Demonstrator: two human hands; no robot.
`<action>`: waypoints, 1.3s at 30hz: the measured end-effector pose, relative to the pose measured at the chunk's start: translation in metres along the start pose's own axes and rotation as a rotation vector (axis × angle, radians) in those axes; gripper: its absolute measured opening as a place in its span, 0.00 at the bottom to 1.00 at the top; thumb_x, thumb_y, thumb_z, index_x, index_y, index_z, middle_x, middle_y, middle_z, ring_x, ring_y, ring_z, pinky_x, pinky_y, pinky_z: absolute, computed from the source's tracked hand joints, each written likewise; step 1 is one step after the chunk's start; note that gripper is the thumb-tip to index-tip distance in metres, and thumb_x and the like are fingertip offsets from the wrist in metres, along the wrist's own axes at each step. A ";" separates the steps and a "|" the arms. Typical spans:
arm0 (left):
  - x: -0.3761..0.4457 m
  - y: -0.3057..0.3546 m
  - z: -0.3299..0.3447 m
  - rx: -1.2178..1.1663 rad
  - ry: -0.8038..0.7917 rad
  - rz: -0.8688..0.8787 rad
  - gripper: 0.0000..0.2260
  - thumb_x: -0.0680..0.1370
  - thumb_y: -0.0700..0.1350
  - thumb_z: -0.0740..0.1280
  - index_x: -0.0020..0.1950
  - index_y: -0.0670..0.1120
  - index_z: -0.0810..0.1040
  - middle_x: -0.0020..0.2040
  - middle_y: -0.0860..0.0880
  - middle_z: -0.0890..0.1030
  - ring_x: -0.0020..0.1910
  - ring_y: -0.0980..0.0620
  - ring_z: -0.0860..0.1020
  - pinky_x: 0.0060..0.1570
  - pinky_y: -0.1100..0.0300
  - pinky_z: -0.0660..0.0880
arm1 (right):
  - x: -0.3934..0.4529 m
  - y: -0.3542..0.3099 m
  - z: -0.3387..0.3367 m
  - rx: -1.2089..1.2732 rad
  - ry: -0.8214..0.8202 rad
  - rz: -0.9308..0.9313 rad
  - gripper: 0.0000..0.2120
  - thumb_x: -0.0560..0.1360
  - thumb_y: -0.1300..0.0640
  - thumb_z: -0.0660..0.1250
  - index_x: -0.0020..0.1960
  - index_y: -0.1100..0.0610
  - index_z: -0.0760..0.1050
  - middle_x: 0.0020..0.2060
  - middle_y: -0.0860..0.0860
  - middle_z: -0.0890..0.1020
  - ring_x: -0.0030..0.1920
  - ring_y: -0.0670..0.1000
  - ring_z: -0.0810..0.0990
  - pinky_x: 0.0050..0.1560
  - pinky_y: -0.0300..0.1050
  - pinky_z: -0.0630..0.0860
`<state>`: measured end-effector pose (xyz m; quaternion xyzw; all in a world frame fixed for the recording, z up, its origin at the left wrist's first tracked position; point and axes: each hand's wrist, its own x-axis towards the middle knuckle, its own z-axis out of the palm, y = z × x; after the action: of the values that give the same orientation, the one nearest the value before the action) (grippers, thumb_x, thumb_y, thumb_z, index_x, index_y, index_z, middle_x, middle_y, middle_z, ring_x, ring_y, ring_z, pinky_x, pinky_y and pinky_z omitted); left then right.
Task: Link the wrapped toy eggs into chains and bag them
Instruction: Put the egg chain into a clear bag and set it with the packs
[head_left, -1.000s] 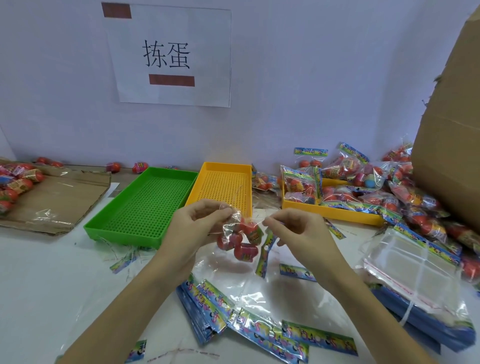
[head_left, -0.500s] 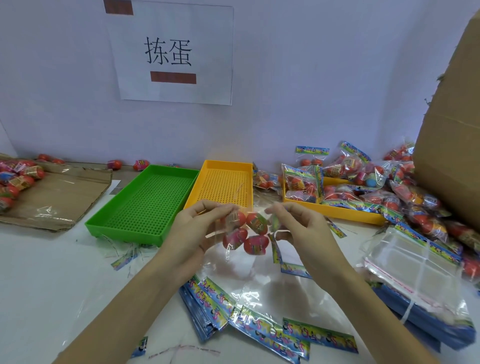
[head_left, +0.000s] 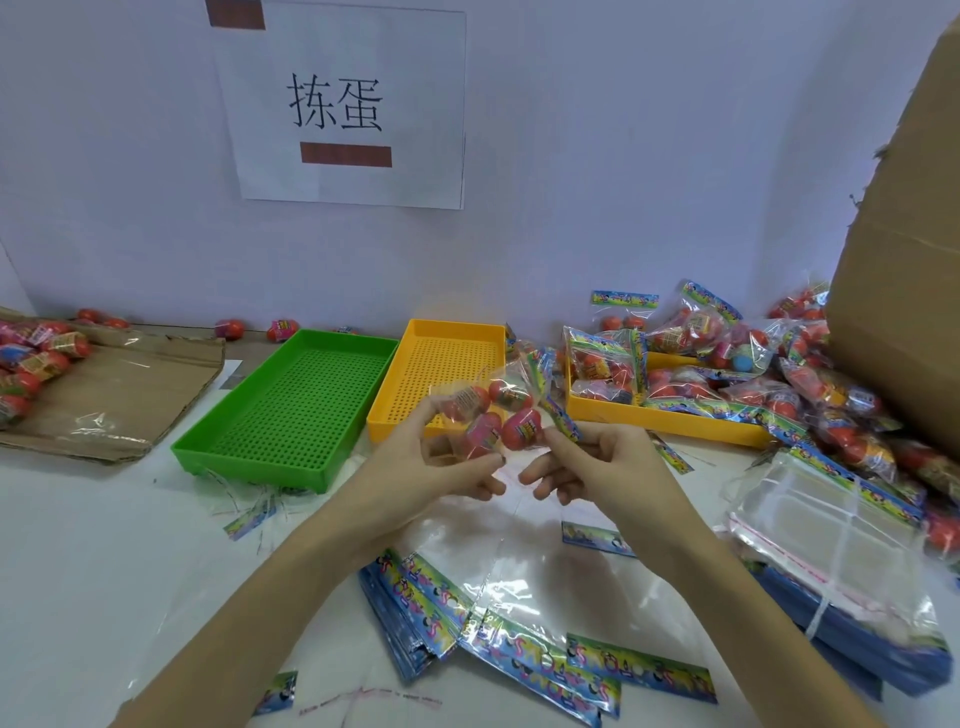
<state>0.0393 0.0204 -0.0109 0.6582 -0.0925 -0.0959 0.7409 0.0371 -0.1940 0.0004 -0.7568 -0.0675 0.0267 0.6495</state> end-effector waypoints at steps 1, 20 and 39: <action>0.001 0.000 -0.001 0.031 0.007 0.008 0.26 0.75 0.38 0.77 0.70 0.45 0.73 0.53 0.35 0.85 0.47 0.39 0.86 0.52 0.49 0.84 | -0.001 -0.001 0.000 -0.018 -0.004 0.007 0.15 0.85 0.55 0.62 0.52 0.67 0.80 0.40 0.58 0.88 0.35 0.53 0.83 0.35 0.41 0.77; 0.007 -0.003 -0.013 0.039 0.003 -0.004 0.30 0.69 0.48 0.81 0.69 0.48 0.76 0.45 0.41 0.87 0.40 0.43 0.84 0.42 0.55 0.81 | 0.010 0.006 -0.008 0.190 0.020 0.001 0.13 0.85 0.60 0.62 0.51 0.67 0.82 0.42 0.61 0.87 0.39 0.56 0.87 0.38 0.40 0.80; -0.016 -0.024 0.034 1.147 -0.526 0.457 0.19 0.86 0.64 0.53 0.77 0.70 0.67 0.83 0.67 0.55 0.80 0.70 0.45 0.80 0.60 0.42 | 0.016 -0.004 -0.057 0.658 0.206 0.006 0.16 0.83 0.67 0.61 0.70 0.63 0.72 0.61 0.57 0.84 0.60 0.55 0.85 0.55 0.43 0.83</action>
<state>0.0146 -0.0110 -0.0311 0.8664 -0.4432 -0.0295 0.2283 0.0604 -0.2470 0.0137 -0.5056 0.0127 -0.0277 0.8622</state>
